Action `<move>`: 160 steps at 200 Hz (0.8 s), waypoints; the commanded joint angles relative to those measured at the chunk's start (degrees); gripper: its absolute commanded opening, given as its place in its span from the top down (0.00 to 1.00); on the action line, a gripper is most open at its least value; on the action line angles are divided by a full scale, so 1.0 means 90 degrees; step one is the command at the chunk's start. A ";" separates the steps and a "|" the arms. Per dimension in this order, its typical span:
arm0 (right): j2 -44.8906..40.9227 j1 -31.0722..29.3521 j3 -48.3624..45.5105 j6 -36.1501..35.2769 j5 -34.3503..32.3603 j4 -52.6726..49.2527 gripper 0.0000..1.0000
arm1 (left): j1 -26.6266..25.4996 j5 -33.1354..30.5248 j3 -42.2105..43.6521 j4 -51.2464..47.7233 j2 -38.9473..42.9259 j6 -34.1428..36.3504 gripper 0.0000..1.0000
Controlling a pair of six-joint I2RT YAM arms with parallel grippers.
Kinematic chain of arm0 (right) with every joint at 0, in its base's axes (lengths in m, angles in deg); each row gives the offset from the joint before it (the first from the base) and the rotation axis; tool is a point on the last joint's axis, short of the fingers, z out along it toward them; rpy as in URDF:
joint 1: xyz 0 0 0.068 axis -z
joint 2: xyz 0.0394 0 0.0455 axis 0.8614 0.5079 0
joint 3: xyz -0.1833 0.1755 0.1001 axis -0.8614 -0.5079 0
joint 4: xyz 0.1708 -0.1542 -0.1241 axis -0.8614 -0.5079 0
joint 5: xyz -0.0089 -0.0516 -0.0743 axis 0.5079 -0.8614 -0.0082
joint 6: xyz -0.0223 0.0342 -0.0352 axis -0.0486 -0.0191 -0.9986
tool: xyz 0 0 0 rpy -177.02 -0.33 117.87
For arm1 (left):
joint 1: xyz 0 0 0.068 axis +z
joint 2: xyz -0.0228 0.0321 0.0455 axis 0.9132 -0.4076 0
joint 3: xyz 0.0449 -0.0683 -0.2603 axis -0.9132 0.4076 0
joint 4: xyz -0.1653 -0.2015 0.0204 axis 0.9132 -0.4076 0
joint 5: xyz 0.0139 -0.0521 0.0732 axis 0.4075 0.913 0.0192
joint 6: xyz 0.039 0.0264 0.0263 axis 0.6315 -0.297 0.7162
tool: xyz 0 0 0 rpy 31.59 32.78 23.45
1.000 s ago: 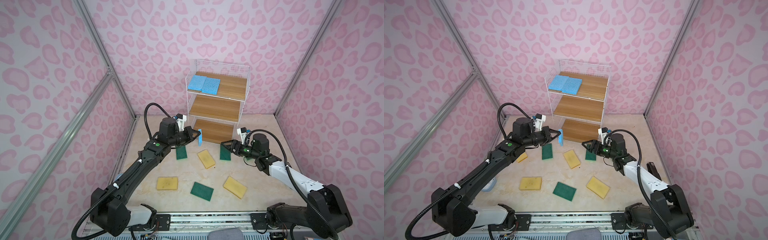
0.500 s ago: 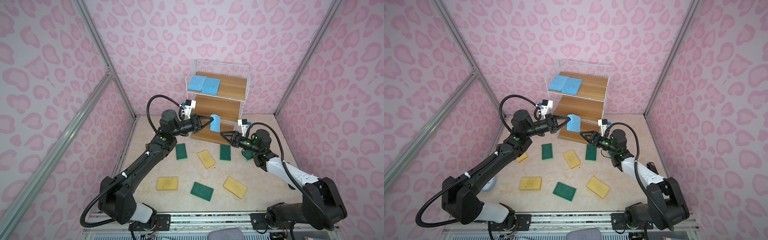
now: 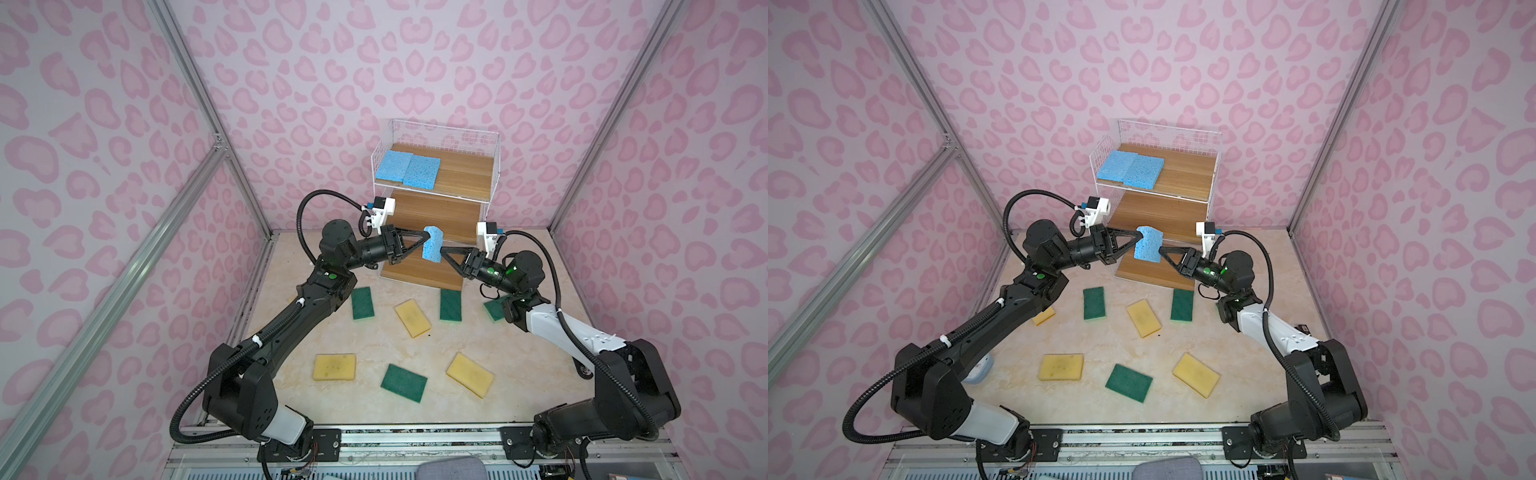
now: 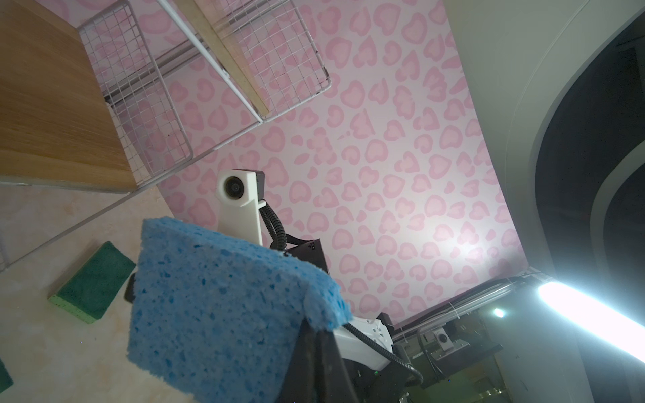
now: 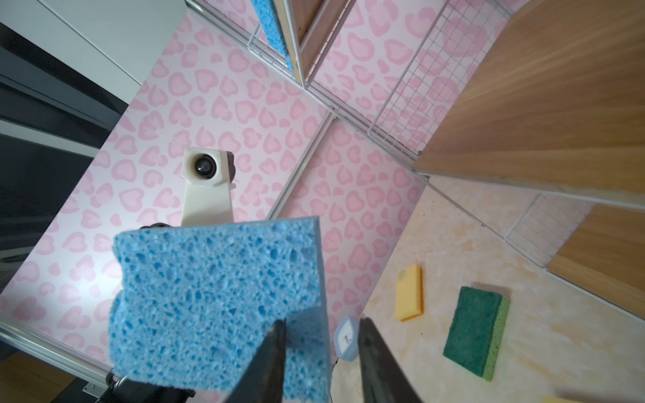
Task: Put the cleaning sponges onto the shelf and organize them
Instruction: 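Carry the blue sponge toward the right gripper and close the right gripper on it, then hold the blue sponge between both grippers in front of the shelf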
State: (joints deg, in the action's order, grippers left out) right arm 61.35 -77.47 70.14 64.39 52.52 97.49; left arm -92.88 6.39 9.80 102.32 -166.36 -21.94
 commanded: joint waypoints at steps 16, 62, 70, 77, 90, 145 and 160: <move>0.0033 -0.0011 -0.0026 0.0080 -0.0010 0.0391 0.86 | 0.0144 0.0098 0.0209 0.0402 0.0070 -0.0060 0.96; -0.0136 -0.0008 -0.0020 -0.0217 -0.0124 -0.0083 0.98 | 0.0263 0.0088 0.0437 0.0309 0.0173 0.0001 0.97; -0.0202 -0.0003 -0.0010 -0.0336 -0.0150 -0.0280 1.00 | 0.0285 0.0081 0.0498 0.0285 0.0196 0.0037 0.96; -0.0262 -0.0011 0.0009 -0.0436 -0.0167 -0.0458 1.00 | 0.0312 0.0076 0.0552 0.0277 0.0216 0.0061 0.96; -0.0376 -0.0005 0.0010 -0.0601 -0.0207 -0.0710 1.00 | 0.0346 0.0057 0.0654 0.0277 0.0246 0.0080 0.96; -0.0562 -0.0050 -0.0071 -0.1146 -0.0275 -0.1561 0.51 | 0.0366 0.0094 0.0641 0.0388 0.0294 -0.0019 0.96; -0.0566 -0.0052 -0.0207 -0.1048 -0.0217 -0.1334 0.34 | 0.0366 0.0132 0.0559 0.0421 0.0329 -0.0074 0.96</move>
State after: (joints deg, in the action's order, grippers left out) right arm 56.34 -77.85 69.64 56.28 49.90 85.16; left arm -89.58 6.74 16.08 103.23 -164.61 -22.09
